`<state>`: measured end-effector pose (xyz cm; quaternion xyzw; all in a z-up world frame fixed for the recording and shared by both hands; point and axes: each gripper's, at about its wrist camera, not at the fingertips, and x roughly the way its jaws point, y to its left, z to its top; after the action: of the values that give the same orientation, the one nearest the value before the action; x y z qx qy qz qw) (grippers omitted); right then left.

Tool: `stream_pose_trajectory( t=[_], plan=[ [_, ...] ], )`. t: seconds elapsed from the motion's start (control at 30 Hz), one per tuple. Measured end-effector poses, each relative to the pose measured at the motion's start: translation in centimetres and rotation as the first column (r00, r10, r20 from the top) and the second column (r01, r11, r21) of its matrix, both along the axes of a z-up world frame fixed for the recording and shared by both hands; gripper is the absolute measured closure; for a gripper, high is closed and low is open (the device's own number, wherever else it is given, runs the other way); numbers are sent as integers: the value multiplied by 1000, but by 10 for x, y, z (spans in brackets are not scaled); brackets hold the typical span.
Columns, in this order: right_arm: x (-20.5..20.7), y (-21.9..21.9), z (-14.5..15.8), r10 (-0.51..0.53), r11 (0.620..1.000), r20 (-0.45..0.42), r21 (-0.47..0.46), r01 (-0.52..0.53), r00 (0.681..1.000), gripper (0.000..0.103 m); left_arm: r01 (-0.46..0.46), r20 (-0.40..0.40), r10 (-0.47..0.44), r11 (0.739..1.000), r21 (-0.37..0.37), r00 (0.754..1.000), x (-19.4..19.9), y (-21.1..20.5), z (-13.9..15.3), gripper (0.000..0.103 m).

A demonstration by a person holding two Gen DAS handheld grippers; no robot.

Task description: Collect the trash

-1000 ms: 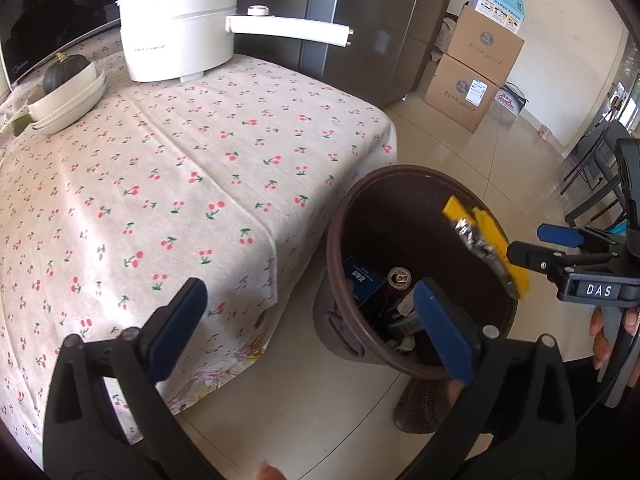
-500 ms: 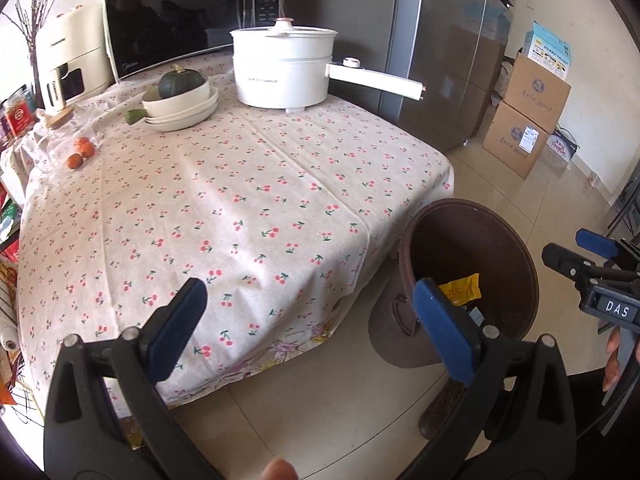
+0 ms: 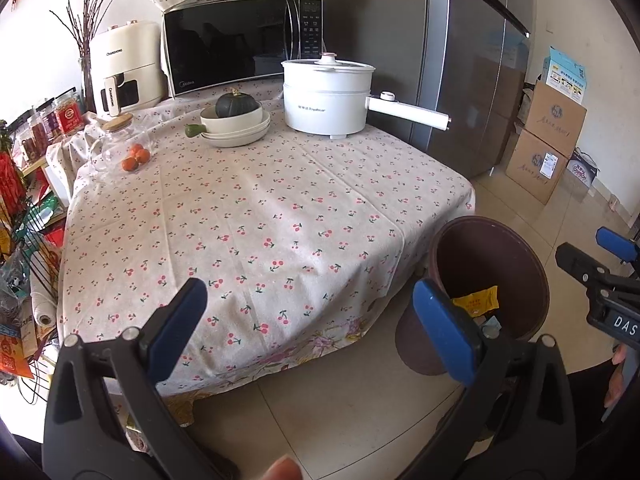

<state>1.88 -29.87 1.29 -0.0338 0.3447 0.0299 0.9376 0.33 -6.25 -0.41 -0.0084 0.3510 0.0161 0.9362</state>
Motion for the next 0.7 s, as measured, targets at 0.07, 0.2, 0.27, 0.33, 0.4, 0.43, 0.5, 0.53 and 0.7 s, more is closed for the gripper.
stream_pose_trajectory(
  t=[0.07, 0.2, 0.27, 0.33, 0.4, 0.43, 0.5, 0.53, 0.7],
  plan=[
    [1, 1, -1, -4, 1000, -5, 0, 4, 1000, 9, 5, -5, -5, 1000, 8, 1000, -1, -1, -1, 0],
    [1, 0, -5, -2, 1000, -20, 13, 2, 1000, 9, 6, -19, -6, 1000, -2, 1000, 1, 0, -4, 1],
    [2, 0, -7, -3, 1000, -25, 7, 3, 1000, 9, 8, -20, -8, 1000, -4, 1000, 0, -2, -4, 1],
    [2, -1, -8, -6, 1000, -30, 9, 6, 1000, 9, 6, -19, -6, 1000, -11, 1000, 0, -2, -4, 0],
    [2, -1, -8, -4, 1000, -33, 19, 5, 999, 9, 7, -12, -7, 1000, -18, 1000, -2, -3, -3, 1],
    [2, -1, -7, -2, 1000, -31, 20, 3, 1000, 9, 7, -9, -7, 1000, -17, 1000, -2, -4, -3, 0],
    [1, 0, -6, 0, 1000, -24, 16, 0, 1000, 9, 10, -5, -10, 1000, -16, 1000, -2, -6, -2, 0],
    [1, 0, -6, 2, 1000, -22, 14, -2, 1000, 9, 10, -5, -10, 1000, -16, 1000, -2, -6, -2, 0],
    [1, 0, -6, 8, 1000, -19, 15, -7, 1000, 9, 12, -5, -12, 1000, -15, 1000, -2, -8, -2, 0]
  ],
)
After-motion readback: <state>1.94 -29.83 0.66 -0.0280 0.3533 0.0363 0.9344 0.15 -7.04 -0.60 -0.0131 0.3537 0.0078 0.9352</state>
